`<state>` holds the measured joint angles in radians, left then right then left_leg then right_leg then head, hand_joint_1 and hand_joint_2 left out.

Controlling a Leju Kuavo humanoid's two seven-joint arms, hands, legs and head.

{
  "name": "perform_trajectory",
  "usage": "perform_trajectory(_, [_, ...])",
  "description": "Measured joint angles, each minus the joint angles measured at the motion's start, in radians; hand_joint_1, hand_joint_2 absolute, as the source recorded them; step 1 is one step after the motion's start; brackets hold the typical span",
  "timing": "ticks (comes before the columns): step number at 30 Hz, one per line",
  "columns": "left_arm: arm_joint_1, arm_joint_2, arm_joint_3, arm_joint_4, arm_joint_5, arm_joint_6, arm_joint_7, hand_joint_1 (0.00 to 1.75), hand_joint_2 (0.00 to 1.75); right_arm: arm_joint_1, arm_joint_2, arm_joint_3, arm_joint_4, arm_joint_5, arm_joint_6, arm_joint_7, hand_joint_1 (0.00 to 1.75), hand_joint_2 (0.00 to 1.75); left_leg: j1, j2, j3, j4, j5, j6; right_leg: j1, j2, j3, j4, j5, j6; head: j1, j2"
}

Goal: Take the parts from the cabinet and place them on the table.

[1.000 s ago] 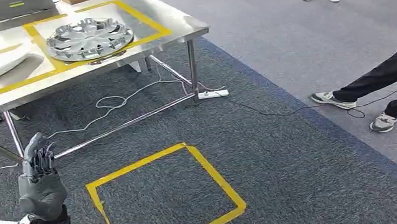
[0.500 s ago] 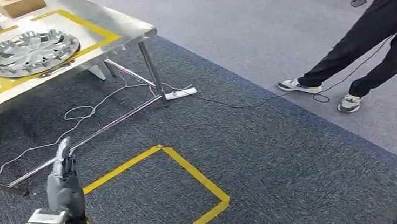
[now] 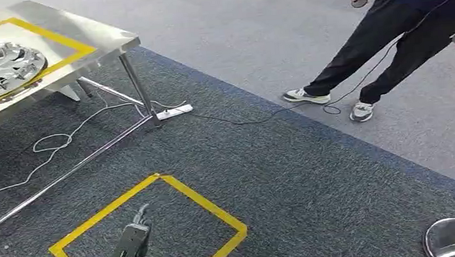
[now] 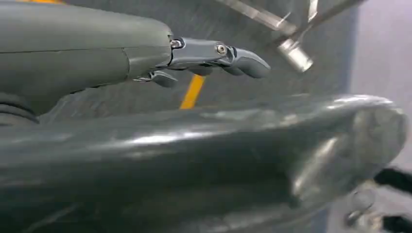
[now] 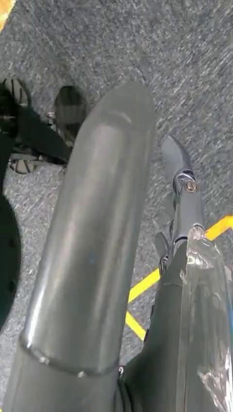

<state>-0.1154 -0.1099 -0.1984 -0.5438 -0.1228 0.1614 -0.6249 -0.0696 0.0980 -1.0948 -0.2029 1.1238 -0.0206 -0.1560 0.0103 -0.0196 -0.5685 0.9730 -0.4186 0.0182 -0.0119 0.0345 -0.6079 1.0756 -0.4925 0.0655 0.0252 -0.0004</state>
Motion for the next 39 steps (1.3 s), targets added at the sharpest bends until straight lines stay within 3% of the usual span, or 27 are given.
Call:
perform_trajectory(2, [-0.009, 0.000, 0.001, 0.068, 0.000, 0.000, 0.022, 0.00, 0.00, -0.007, 0.000, 0.000, 0.000, 0.003, 0.000, 0.000, 0.00, 0.00, -0.006, 0.024, 0.001, 0.000, -0.003, 0.004, 0.000, -0.025, -0.088, 0.170, -0.073, 0.004, -0.001, 0.000])
perform_trajectory(3, [-0.014, 0.000, 0.003, 0.094, 0.000, -0.001, 0.027, 0.00, 0.00, -0.006, 0.000, 0.000, 0.000, 0.004, 0.000, 0.001, 0.00, 0.00, -0.007, 0.033, 0.001, 0.001, -0.004, 0.006, 0.000, -0.027, -0.119, 0.227, -0.088, 0.006, 0.000, 0.000])
perform_trajectory(4, [-0.018, 0.000, 0.005, 0.116, 0.000, -0.002, 0.035, 0.00, 0.00, -0.004, 0.000, 0.000, 0.000, 0.005, 0.000, 0.002, 0.00, 0.00, -0.008, 0.041, 0.002, 0.001, -0.005, 0.007, 0.000, -0.027, -0.128, 0.240, -0.081, 0.006, -0.001, 0.000])
perform_trajectory(5, [-0.022, -0.001, 0.008, 0.136, 0.000, -0.003, 0.049, 0.00, 0.00, -0.001, 0.000, 0.000, 0.000, 0.006, 0.000, 0.004, 0.00, 0.00, -0.008, 0.047, 0.004, 0.001, -0.007, 0.005, 0.000, -0.028, -0.112, 0.204, -0.049, 0.005, 0.000, 0.000])
perform_trajectory(7, [-0.031, -0.001, 0.014, 0.171, 0.001, -0.003, 0.126, 0.00, 0.00, -0.001, 0.000, 0.002, 0.000, 0.010, 0.001, 0.006, 0.00, 0.00, -0.008, 0.061, 0.012, 0.002, -0.012, -0.001, 0.000, -0.043, -0.024, 0.033, 0.040, 0.001, 0.000, 0.000])
perform_trajectory(8, [-0.032, 0.000, 0.018, 0.187, 0.008, -0.003, 0.165, 0.00, 0.00, -0.005, 0.000, 0.002, 0.000, 0.011, 0.001, 0.007, 0.00, 0.00, -0.010, 0.067, 0.017, 0.002, -0.016, -0.005, 0.001, -0.073, 0.017, -0.043, 0.063, -0.001, 0.000, 0.000])
perform_trajectory(9, [-0.031, 0.003, 0.025, 0.203, 0.016, 0.000, 0.199, 0.00, 0.00, -0.011, 0.000, 0.003, 0.000, 0.013, 0.001, 0.009, 0.00, 0.00, -0.020, 0.075, 0.016, 0.007, -0.022, -0.012, 0.011, -0.091, 0.033, -0.066, 0.050, -0.008, 0.002, 0.000])
perform_trajectory(10, [-0.028, 0.007, 0.034, 0.219, 0.029, 0.007, 0.239, 0.00, 0.00, -0.015, 0.000, 0.003, 0.000, 0.013, 0.001, 0.011, 0.00, 0.00, -0.021, 0.082, 0.017, 0.007, -0.021, -0.015, 0.007, -0.074, 0.030, -0.064, 0.056, -0.020, -0.004, 0.000])
perform_trajectory(13, [-0.010, 0.012, 0.081, 0.257, 0.103, 0.045, 0.380, 0.00, 0.00, -0.014, 0.000, 0.003, 0.000, 0.006, 0.000, 0.020, 0.00, 0.00, -0.017, 0.104, 0.022, 0.006, -0.026, -0.026, 0.009, -0.049, 0.026, -0.064, 0.057, -0.036, -0.001, 0.000])
perform_trajectory(15, [0.010, 0.016, 0.118, 0.278, 0.114, 0.076, 0.463, 0.00, 0.00, -0.016, 0.000, 0.003, 0.000, 0.004, 0.000, 0.025, 0.00, 0.00, -0.013, 0.050, -0.001, 0.065, -0.075, -0.038, 0.003, -0.035, 0.027, -0.068, 0.062, -0.048, -0.004, 0.000])
perform_trajectory(18, [0.048, 0.024, 0.144, 0.308, 0.118, 0.055, 0.581, 0.00, 0.00, -0.023, 0.000, 0.003, 0.000, 0.009, 0.005, 0.034, 0.00, 0.00, -0.011, 0.028, -0.112, 0.300, -0.181, -0.041, 0.003, -0.007, 0.024, -0.068, 0.062, -0.054, -0.004, 0.000])
perform_trajectory(19, [0.061, 0.026, 0.149, 0.313, 0.121, 0.024, 0.600, 0.00, 0.00, -0.023, 0.000, 0.003, 0.000, 0.013, 0.007, 0.037, 0.00, 0.00, -0.011, 0.028, -0.131, 0.332, -0.181, -0.042, 0.003, 0.003, 0.024, -0.068, 0.062, -0.054, -0.003, 0.000])
perform_trajectory(20, [0.070, 0.028, 0.151, 0.318, 0.121, -0.017, 0.615, 0.00, 0.00, -0.023, 0.000, 0.004, 0.000, 0.016, 0.010, 0.039, 0.00, 0.00, -0.011, 0.028, -0.127, 0.314, -0.157, -0.042, 0.003, 0.013, 0.025, -0.068, 0.062, -0.054, -0.004, 0.000])
perform_trajectory(21, [0.073, 0.031, 0.151, 0.322, 0.121, -0.039, 0.623, 0.00, 1.75, -0.023, 0.000, 0.004, 0.000, 0.018, 0.011, 0.041, 0.00, 0.00, -0.009, 0.027, -0.102, 0.257, -0.115, -0.040, 0.002, 0.022, 0.025, -0.068, 0.063, -0.052, -0.004, 0.000])
perform_trajectory(22, [0.073, 0.033, 0.153, 0.325, 0.121, -0.045, 0.627, 0.00, 1.75, -0.023, 0.000, 0.004, 0.000, 0.019, 0.014, 0.041, 0.00, 0.00, -0.007, 0.021, -0.063, 0.176, -0.071, -0.039, 0.000, 0.031, 0.025, -0.068, 0.064, -0.050, -0.003, 0.000])
perform_trajectory(23, [0.074, 0.034, 0.156, 0.326, 0.121, -0.051, 0.638, 0.00, 1.75, -0.024, 0.000, 0.004, 0.000, 0.021, 0.016, 0.041, 0.00, 0.00, -0.002, -0.004, -0.020, 0.091, -0.035, -0.040, -0.002, 0.038, 0.026, -0.068, 0.065, -0.046, -0.004, 0.000])
perform_trajectory(24, [0.074, 0.034, 0.158, 0.331, 0.119, -0.053, 0.654, 0.00, 1.75, -0.027, 0.000, 0.005, 0.000, 0.024, 0.017, 0.043, 0.00, 0.00, 0.005, -0.055, 0.011, 0.029, -0.025, -0.043, 0.003, 0.046, 0.022, -0.064, 0.063, -0.038, -0.006, 0.000])
perform_trajectory(26, [0.074, 0.034, 0.160, 0.334, 0.118, -0.054, 0.676, 0.00, 1.75, -0.030, 0.000, 0.006, 0.000, 0.026, 0.017, 0.044, 0.00, 0.00, 0.003, -0.045, 0.015, 0.016, -0.031, -0.037, 0.002, 0.064, 0.014, -0.062, 0.066, -0.026, -0.005, 0.000])
perform_trajectory(28, [0.075, 0.032, 0.160, 0.334, 0.113, -0.059, 0.681, 0.00, 1.75, -0.025, 0.000, 0.008, 0.000, 0.027, 0.018, 0.044, 0.00, 0.00, 0.000, -0.029, 0.016, 0.014, -0.026, -0.022, -0.004, 0.081, 0.010, -0.072, 0.073, -0.010, -0.005, 0.000])
perform_trajectory(29, [0.074, 0.034, 0.161, 0.334, 0.111, -0.060, 0.681, 0.00, 1.75, -0.023, -0.002, 0.008, 0.000, 0.028, 0.018, 0.043, 0.00, 0.00, 0.005, -0.015, 0.019, 0.007, -0.021, -0.013, -0.004, 0.070, 0.004, -0.063, 0.067, -0.007, -0.005, 0.000])
perform_trajectory(31, [0.074, 0.036, 0.161, 0.335, 0.107, -0.068, 0.681, 0.00, 1.75, -0.027, -0.001, 0.011, 0.000, 0.029, 0.020, 0.042, 0.00, 0.00, 0.000, 0.003, 0.019, 0.007, -0.023, 0.000, 0.000, -0.007, -0.047, 0.045, -0.002, -0.001, 0.005, 0.000])
perform_trajectory(33, [0.077, 0.035, 0.161, 0.336, 0.102, -0.071, 0.681, 0.00, 1.75, -0.031, -0.001, 0.012, 0.000, 0.030, 0.020, 0.042, 0.00, 0.00, -0.006, 0.028, 0.019, 0.008, -0.025, 0.004, -0.001, -0.026, -0.124, 0.212, -0.075, 0.002, 0.003, 0.000])
perform_trajectory(34, [0.078, 0.035, 0.161, 0.337, 0.100, -0.072, 0.681, 0.00, 1.75, -0.030, -0.001, 0.012, 0.000, 0.030, 0.020, 0.042, 0.00, 0.00, -0.008, 0.038, 0.019, 0.008, -0.025, 0.004, 0.000, -0.027, -0.143, 0.255, -0.085, 0.003, 0.004, 0.000])
perform_trajectory(35, [0.077, 0.034, 0.161, 0.337, 0.095, -0.078, 0.681, 0.00, 1.75, -0.028, -0.001, 0.012, 0.000, 0.030, 0.020, 0.043, 0.00, 0.00, -0.008, 0.046, 0.020, 0.008, -0.025, 0.004, 0.000, -0.028, -0.135, 0.247, -0.071, 0.003, 0.003, 0.000])
perform_trajectory(37, [0.075, 0.032, 0.161, 0.337, 0.087, -0.093, 0.685, 0.00, 1.75, -0.028, -0.001, 0.012, 0.000, 0.032, 0.020, 0.047, 0.00, 0.00, -0.008, 0.063, 0.023, 0.008, -0.027, 0.002, 0.000, -0.037, -0.053, 0.102, 0.003, -0.001, 0.003, 0.000])
perform_trajectory(38, [0.074, 0.031, 0.161, 0.337, 0.085, -0.095, 0.687, 0.00, 1.75, -0.029, -0.001, 0.013, 0.000, 0.032, 0.020, 0.048, 0.00, 0.00, -0.008, 0.070, 0.026, 0.009, -0.029, -0.001, 0.000, -0.061, 0.005, 0.003, 0.039, -0.002, 0.005, 0.000])
perform_trajectory(39, [0.075, 0.030, 0.160, 0.337, 0.081, -0.096, 0.687, 0.00, 1.75, -0.033, -0.001, 0.015, 0.000, 0.032, 0.020, 0.048, 0.00, 0.00, -0.013, 0.077, 0.028, 0.010, -0.032, -0.007, 0.003, -0.096, 0.034, -0.057, 0.035, -0.004, 0.005, 0.000])
